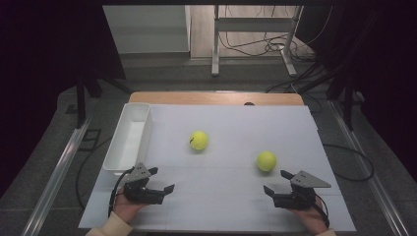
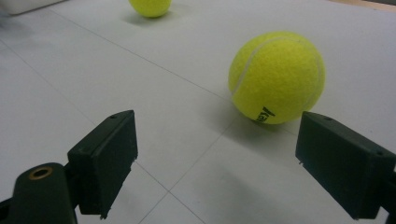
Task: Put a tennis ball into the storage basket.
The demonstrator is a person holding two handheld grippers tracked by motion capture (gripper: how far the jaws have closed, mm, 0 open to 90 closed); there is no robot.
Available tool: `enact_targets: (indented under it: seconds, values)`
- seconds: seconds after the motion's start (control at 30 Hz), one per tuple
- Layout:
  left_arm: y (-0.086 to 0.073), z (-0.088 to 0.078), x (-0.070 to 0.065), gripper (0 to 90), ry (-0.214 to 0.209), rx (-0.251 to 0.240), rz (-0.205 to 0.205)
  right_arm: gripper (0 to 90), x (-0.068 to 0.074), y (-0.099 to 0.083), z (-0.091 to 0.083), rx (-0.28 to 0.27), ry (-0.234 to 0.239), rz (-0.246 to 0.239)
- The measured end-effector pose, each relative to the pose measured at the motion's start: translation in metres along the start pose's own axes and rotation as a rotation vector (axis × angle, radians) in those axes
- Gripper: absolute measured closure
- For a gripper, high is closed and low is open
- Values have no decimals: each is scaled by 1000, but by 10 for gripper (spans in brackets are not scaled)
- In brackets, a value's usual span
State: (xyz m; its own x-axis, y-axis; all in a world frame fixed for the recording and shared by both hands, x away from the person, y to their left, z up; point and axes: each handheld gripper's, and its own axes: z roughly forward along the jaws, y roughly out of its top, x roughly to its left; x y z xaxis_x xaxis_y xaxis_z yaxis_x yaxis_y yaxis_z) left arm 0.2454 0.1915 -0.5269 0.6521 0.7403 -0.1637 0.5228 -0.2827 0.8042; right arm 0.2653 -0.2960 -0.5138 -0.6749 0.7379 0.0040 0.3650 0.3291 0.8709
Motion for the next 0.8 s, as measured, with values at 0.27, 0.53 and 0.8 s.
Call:
enact_targets:
  seconds: [0.27,0.53,0.8]
  values:
    - [0,0,-1,86,11,3,-5,133,-1,-1,3,9,14,-2]
    - [2,1,-4,85,18,3,10,133,-3,-3,1,-3,20,4]
    - [0,-1,-3,85,27,-1,6,134,0,-1,2,1,27,-10]
